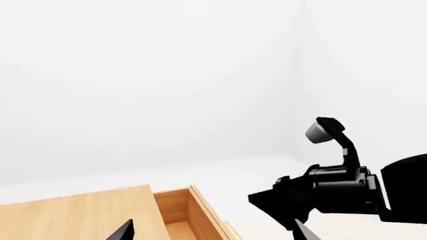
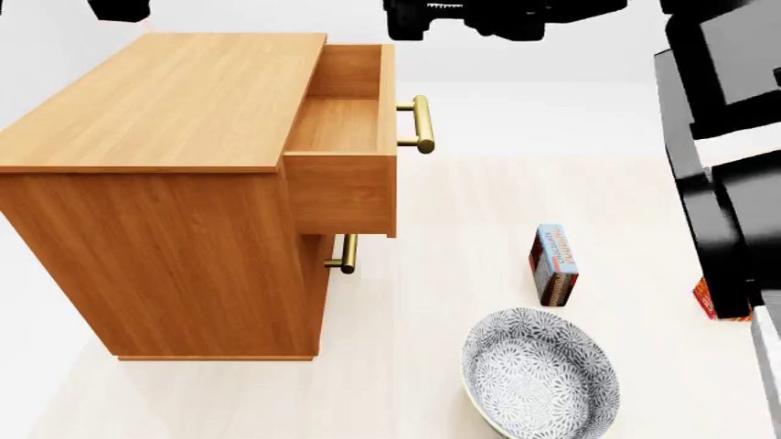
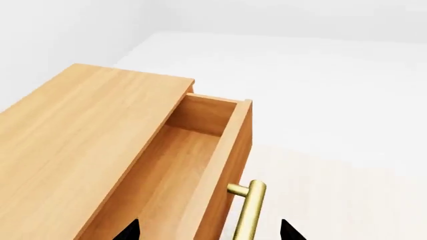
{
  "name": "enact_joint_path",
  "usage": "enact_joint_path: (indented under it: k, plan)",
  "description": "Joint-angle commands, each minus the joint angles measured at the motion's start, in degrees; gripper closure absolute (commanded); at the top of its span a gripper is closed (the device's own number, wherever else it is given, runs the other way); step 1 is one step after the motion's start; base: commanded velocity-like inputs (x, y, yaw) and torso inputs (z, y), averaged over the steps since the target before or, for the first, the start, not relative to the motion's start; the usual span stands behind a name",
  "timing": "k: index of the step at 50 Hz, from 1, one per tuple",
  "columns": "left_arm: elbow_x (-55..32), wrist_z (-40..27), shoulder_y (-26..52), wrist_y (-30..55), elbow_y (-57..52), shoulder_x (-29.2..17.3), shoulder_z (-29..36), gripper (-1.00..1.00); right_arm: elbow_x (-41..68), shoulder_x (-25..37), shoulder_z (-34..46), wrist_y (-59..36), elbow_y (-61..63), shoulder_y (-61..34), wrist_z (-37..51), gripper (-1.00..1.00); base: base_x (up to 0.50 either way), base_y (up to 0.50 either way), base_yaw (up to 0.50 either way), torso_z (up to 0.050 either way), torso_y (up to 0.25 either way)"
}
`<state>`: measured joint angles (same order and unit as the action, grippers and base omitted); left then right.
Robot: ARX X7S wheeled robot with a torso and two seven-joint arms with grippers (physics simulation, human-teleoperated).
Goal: Put the chocolate pudding in the top drawer of the cabinet and close it.
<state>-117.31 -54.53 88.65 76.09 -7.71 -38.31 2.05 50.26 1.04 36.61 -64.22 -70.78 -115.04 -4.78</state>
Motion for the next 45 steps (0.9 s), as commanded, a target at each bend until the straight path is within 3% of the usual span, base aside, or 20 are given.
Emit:
enact_joint_path:
  k: [1,9,15,45]
  plan:
    - [-2.1,0.81,1.49,-0.12,-2.26,-0.4,-0.14,-1.0,30.19,-1.04,24.01,3.21,-4.06,-0.62,7.05,-1.0,0.0,0.0,0.0,0.0,0.0]
    - [-2.6,1.43,1.51,-0.14,-3.36,-0.74,-0.11,-1.0,57.09,-1.04,48.2,8.96,-2.36,-0.99,10.87,-1.0,0.0,0.0,0.0,0.0,0.0]
    - [-1.17,2.82,0.33,0.02,-3.72,-0.72,-0.95,-1.0,66.63,-1.04,57.81,11.95,-0.11,-1.97,12.68,-1.0,0.0,0.0,0.0,0.0,0.0]
    - [-3.37,2.37,0.97,-1.62,-6.23,-3.33,-0.4,-1.0,58.48,-1.04,56.28,12.49,7.22,1.38,19.18,-1.0,0.0,0.0,0.0,0.0,0.0]
